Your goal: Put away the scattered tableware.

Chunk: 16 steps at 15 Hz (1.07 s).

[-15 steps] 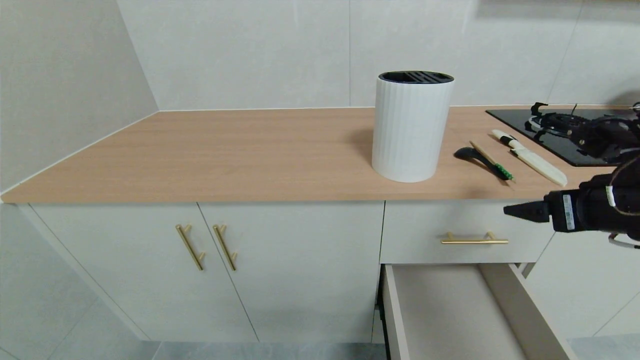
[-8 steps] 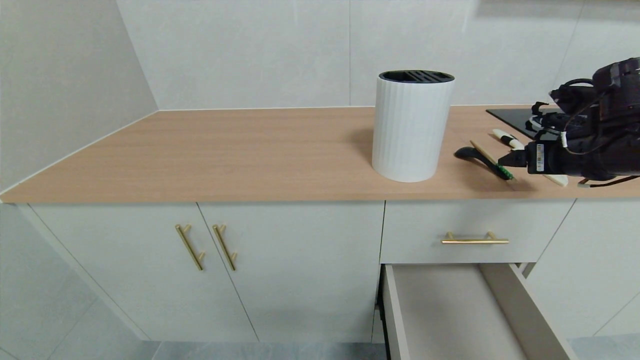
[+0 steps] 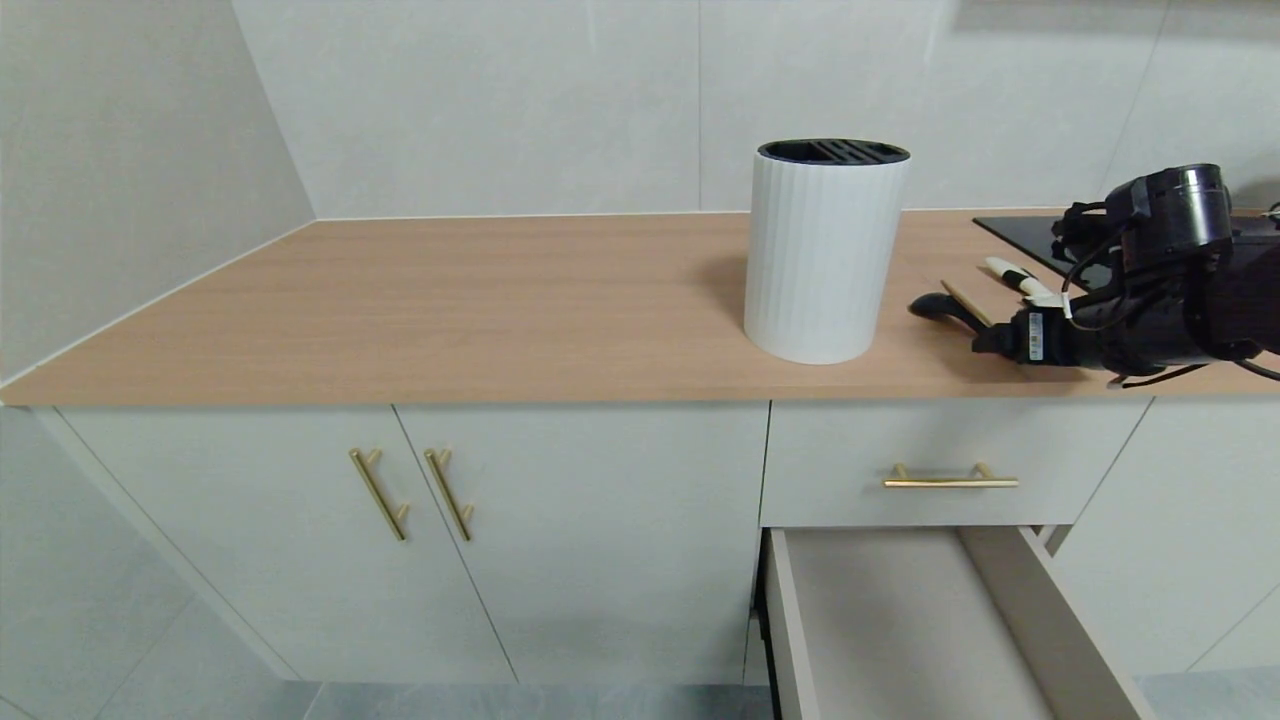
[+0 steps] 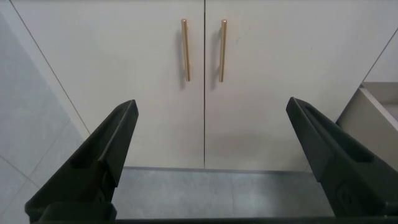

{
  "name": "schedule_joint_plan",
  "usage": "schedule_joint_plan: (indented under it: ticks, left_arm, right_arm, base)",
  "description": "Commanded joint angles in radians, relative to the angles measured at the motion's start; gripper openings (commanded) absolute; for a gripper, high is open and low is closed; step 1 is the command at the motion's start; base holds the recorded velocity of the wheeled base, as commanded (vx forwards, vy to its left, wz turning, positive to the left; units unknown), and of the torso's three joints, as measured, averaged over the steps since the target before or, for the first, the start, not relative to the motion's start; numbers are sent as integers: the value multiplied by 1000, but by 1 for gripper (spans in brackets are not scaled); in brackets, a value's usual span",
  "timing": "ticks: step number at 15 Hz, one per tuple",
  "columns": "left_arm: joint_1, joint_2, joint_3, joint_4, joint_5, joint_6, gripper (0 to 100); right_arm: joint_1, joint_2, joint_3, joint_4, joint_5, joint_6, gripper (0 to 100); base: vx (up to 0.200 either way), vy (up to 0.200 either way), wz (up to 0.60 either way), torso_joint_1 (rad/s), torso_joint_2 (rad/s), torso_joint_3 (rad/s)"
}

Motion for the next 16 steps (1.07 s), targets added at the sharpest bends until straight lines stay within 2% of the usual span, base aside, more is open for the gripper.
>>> schedule_joint_plan:
  ticks: [1,3,4,12,16]
  left_arm:
    - [0,1,0,0,0,0,100]
    - [0,1,0,-2,0,0,100]
    - [0,1,0,-2,0,0,100]
    - [0,1,0,0,0,0,100]
    - [0,1,0,0,0,0,100]
  right_arm:
    - [1,6,0,1,-1,3,100]
    - [1,8,0,1,-1,3,100]
    - [1,8,0,1,1,3,0]
    - [2,-4,6,2,-1,3,0]
    - [1,-92,17,4,1,28,0]
  base:
    - [0,0,0,0,0,0]
    - [0,0,0,0,0,0]
    - [0,0,0,0,0,0]
    - [0,0,0,0,0,0]
    - [0,0,0,0,0,0]
